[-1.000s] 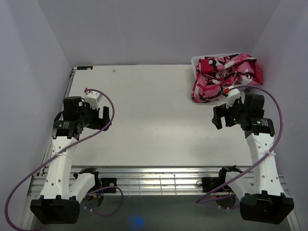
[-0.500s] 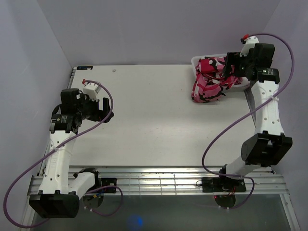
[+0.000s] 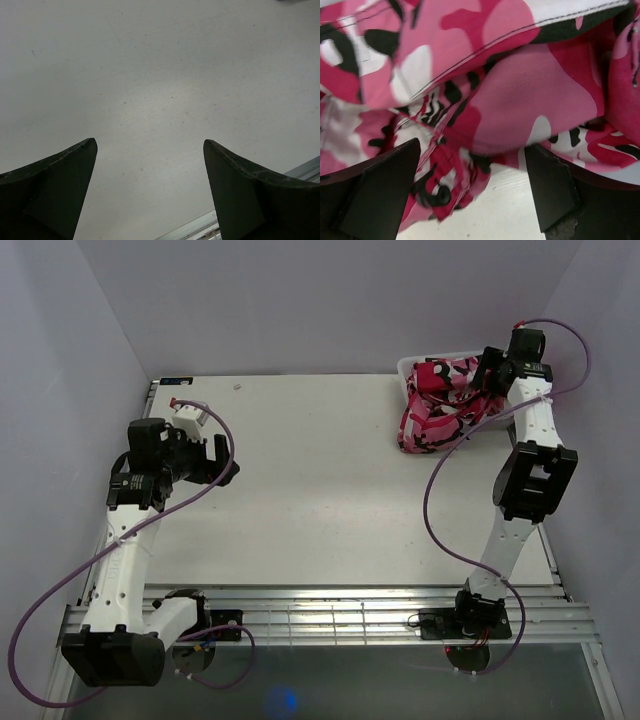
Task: Fold and stack the trousers
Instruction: Grab the trousers from the pile
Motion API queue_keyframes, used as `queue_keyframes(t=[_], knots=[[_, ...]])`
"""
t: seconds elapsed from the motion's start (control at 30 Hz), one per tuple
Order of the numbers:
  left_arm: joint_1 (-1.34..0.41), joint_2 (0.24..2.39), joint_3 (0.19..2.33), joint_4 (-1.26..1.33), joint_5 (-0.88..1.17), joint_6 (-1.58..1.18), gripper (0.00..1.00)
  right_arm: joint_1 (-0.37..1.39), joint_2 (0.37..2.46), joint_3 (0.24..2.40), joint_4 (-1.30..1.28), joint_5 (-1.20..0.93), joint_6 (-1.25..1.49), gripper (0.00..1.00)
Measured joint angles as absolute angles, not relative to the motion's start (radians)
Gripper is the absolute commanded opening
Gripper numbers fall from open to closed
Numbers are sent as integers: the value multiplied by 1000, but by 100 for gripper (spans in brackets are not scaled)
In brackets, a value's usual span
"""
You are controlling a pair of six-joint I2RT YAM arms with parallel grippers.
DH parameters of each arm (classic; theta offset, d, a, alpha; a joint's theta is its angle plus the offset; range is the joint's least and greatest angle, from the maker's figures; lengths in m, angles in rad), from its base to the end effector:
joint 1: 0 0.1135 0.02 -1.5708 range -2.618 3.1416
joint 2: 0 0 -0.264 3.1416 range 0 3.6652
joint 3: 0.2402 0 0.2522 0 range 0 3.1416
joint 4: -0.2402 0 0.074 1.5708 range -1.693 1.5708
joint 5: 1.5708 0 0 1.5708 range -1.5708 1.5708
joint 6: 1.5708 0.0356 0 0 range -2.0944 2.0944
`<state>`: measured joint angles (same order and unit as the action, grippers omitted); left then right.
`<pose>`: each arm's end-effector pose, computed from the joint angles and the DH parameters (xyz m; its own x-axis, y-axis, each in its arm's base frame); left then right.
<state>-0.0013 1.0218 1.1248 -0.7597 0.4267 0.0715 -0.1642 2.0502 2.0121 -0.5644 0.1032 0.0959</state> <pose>0.2040 -0.0150 0.3586 -0.5854 0.0658 -0.8080 0.3718 0.9075 -0.1954 0.4719 -0.0819 0.3364 -0.5329 0.1848 -0.8257 0.2987 0.9541 0.0208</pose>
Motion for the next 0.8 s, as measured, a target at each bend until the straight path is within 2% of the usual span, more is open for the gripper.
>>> queue_keyframes(t=[0.23,0.4,0.67,0.8], knots=[[-1,1031,1091,-728,418,71,98,-192,2302,2201,-570,139,177,90],[-1,1037,1064,-718,422,82,98,-192,2356,2244,-517,88,190,90],[-1,1077,1033,-704,435,88,98,-217,2305,2019,-150,-129,257,90],[-1,1082,1022,-698,437,87,98,-229,2312,2001,-63,-226,287,90]])
